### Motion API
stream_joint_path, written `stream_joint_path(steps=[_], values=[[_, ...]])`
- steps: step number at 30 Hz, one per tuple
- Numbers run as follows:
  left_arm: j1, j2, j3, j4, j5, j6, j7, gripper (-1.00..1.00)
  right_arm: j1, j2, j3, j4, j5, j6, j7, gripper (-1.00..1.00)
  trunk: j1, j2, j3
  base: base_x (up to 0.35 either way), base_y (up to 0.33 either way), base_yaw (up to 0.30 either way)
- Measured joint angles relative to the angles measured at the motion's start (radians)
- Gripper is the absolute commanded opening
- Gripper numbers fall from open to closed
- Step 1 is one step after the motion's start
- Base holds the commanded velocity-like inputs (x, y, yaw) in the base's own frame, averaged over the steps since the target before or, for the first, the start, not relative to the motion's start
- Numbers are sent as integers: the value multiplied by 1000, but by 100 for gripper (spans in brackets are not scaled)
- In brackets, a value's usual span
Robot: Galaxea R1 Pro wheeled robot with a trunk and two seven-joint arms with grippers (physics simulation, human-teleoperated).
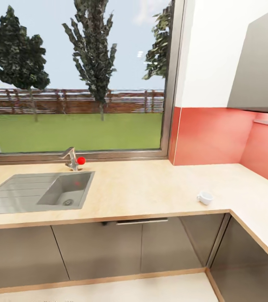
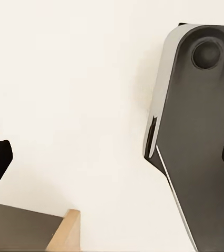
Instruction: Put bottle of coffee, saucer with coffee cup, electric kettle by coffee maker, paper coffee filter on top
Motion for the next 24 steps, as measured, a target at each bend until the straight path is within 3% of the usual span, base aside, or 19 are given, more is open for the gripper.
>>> stream_joint_path(steps=[6,24], values=[[0,0,0,0,3,1,0,100,0,0,0,0,0,0,0,100,0,0,4,41,-129,270],[0,3,0,0,9,0,-1,100,0,0,0,0,0,0,0,100,0,0,17,2,-5,255]])
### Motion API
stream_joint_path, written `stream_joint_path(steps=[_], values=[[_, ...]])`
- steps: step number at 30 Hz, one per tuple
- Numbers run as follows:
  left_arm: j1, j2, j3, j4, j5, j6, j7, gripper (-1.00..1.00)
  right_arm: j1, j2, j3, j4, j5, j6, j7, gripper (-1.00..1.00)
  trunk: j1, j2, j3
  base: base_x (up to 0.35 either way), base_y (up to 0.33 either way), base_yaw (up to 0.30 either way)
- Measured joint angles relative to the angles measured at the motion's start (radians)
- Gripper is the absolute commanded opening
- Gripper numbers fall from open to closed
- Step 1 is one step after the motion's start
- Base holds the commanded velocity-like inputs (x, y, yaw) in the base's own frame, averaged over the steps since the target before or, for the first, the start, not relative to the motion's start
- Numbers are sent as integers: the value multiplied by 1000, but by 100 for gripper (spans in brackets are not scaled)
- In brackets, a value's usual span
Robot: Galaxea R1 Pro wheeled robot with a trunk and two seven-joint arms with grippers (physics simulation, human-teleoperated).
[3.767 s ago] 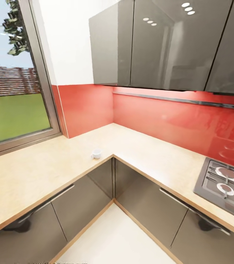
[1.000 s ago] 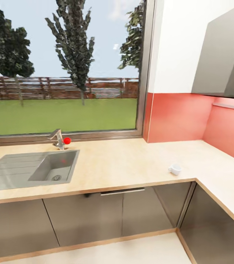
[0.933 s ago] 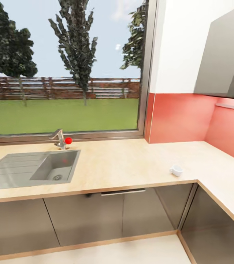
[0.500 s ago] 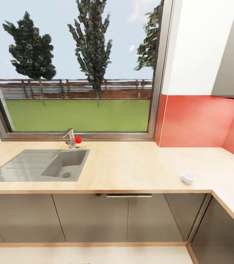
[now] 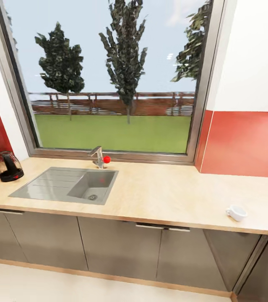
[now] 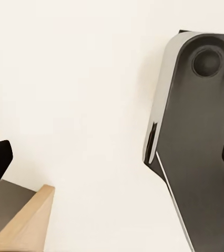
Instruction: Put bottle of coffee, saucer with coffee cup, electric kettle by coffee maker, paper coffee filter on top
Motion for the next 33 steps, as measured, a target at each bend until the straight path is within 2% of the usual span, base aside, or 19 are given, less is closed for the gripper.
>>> stream_joint_path(steps=[14,33], values=[[-4,3,-6,-3,-8,1,1,100,-1,-2,-2,-2,1,-1,-3,100,0,0,1,0,0,23],[-3,17,-10,-2,-13,2,0,100,-1,-3,-4,-54,0,0,-4,100,0,0,2,-9,-7,-17]])
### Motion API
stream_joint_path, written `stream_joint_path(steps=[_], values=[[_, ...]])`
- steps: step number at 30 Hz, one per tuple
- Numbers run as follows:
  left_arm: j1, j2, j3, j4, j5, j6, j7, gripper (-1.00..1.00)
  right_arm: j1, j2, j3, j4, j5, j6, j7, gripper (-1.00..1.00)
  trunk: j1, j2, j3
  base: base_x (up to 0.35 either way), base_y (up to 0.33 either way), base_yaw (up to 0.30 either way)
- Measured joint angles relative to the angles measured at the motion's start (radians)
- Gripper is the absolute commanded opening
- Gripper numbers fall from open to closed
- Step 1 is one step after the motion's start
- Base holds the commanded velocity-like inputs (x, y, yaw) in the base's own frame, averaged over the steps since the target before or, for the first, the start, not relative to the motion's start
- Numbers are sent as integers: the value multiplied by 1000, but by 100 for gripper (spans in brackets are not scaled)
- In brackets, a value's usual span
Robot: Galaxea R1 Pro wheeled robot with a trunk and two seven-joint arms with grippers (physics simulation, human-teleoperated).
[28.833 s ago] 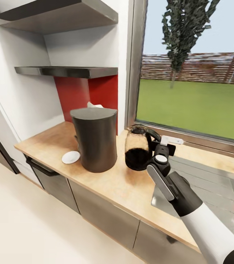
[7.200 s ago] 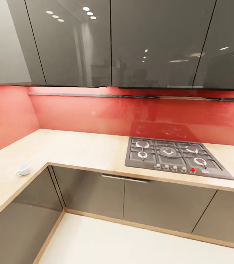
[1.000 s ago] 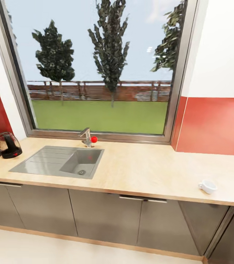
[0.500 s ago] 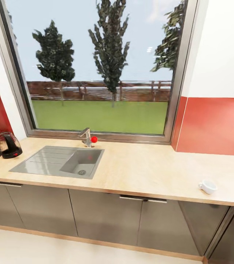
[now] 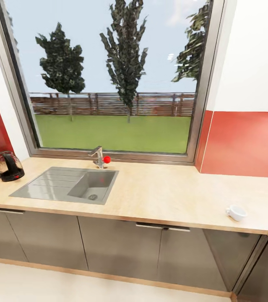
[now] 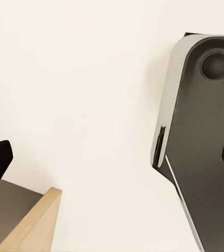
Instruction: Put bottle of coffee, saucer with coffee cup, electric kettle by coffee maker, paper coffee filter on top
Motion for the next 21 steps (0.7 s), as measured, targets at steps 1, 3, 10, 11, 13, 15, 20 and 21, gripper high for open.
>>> stream_joint_path(steps=[1,3,10,11,13,15,20,21], values=[[0,0,0,0,0,0,0,100,0,0,0,-15,0,0,0,100,0,0,0,0,0,-3],[0,2,0,0,0,0,0,100,0,2,1,-50,0,0,0,100,0,0,0,0,0,-1],[-1,10,2,0,1,-1,0,100,0,10,3,-316,0,-2,-2,100,0,0,0,0,0,0],[-1,10,2,0,1,-1,0,100,0,17,3,-372,0,-2,-2,100,0,0,0,0,0,0],[-2,11,2,0,1,0,0,100,0,34,3,-482,0,-3,-2,100,0,0,0,0,0,0],[-2,12,2,0,0,0,0,100,0,47,3,-561,0,-3,-2,100,0,0,0,0,0,0],[-6,19,3,-1,1,-1,0,100,0,75,3,-796,-1,-22,-3,100,0,0,0,0,0,0],[-6,21,3,-1,1,-2,0,100,0,77,3,-848,-2,-29,-3,100,0,0,0,0,0,0]])
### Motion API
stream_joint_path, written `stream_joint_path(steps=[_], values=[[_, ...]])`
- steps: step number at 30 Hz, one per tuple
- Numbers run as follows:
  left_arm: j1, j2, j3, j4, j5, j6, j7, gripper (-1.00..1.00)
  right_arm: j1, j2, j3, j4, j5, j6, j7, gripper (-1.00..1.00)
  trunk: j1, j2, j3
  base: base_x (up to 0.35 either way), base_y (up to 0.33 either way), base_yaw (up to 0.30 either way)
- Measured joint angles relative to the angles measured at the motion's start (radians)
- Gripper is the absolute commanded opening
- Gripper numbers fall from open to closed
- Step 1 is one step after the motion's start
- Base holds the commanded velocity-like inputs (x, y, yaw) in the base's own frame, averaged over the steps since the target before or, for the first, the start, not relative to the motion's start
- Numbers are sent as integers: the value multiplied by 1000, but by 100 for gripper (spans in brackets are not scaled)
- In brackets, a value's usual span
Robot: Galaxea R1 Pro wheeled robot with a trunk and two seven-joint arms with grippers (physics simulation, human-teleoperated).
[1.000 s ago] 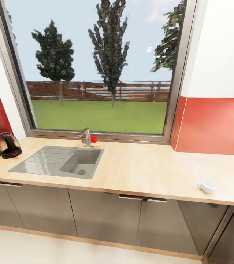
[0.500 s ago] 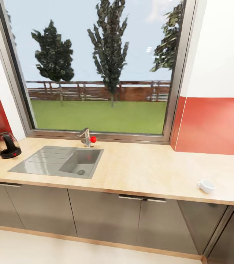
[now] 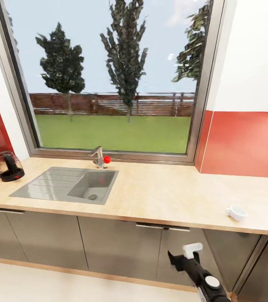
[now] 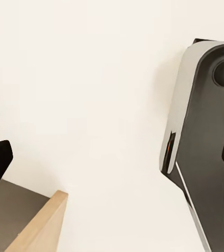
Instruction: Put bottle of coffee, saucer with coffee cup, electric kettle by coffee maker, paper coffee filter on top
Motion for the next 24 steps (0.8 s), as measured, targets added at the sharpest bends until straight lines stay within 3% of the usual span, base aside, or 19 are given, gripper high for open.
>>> stream_joint_path(steps=[4,11,16,24], values=[[-2,1,0,-1,1,-2,0,100,0,12,0,-150,-1,-10,1,100,0,0,0,0,0,0],[-3,1,0,-2,0,-2,0,100,0,63,0,-382,-1,-11,1,100,0,0,0,0,0,0],[-3,1,-1,-2,0,-2,-1,100,0,77,0,-479,-2,-8,1,100,0,0,0,0,0,0],[-2,1,-4,-2,0,-2,-2,100,-5,85,0,-521,-2,-4,0,100,0,0,0,0,0,0]])
